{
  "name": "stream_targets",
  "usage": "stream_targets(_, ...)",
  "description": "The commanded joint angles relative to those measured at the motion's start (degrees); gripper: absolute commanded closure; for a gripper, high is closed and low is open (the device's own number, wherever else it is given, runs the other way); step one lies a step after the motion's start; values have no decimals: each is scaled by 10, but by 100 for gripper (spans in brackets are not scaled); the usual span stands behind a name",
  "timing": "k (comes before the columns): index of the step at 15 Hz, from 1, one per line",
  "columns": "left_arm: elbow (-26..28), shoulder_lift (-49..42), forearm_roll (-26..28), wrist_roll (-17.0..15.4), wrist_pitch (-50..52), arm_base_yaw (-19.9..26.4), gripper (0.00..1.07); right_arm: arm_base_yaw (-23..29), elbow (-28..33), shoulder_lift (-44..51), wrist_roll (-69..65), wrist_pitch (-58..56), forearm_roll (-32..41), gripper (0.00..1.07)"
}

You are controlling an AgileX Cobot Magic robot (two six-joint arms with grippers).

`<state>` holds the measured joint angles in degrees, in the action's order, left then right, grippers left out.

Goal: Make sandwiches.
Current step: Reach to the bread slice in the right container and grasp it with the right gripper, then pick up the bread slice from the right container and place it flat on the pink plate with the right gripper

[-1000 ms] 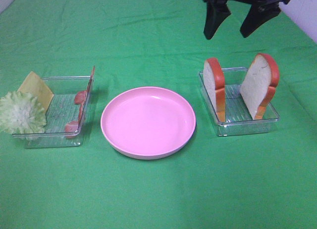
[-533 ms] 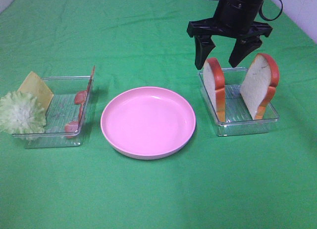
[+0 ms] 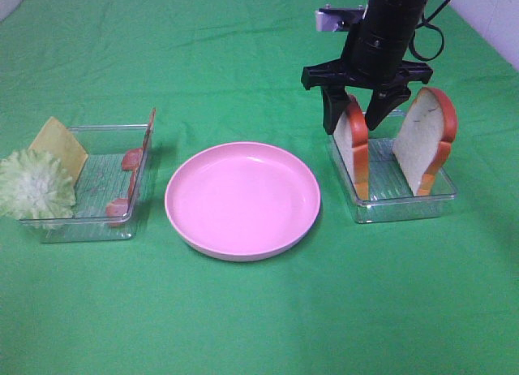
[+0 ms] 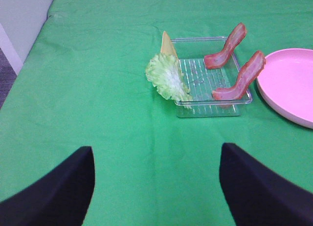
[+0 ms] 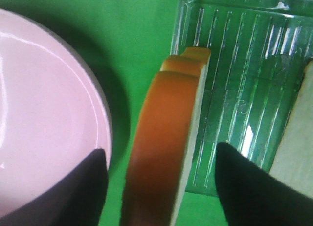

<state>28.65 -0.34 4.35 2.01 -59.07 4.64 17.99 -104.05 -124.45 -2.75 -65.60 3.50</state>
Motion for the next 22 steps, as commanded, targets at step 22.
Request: stream_targets(22, -2, -10, 5, -1, -1, 1, 38, -2, 160, 190, 136, 31, 367, 107)
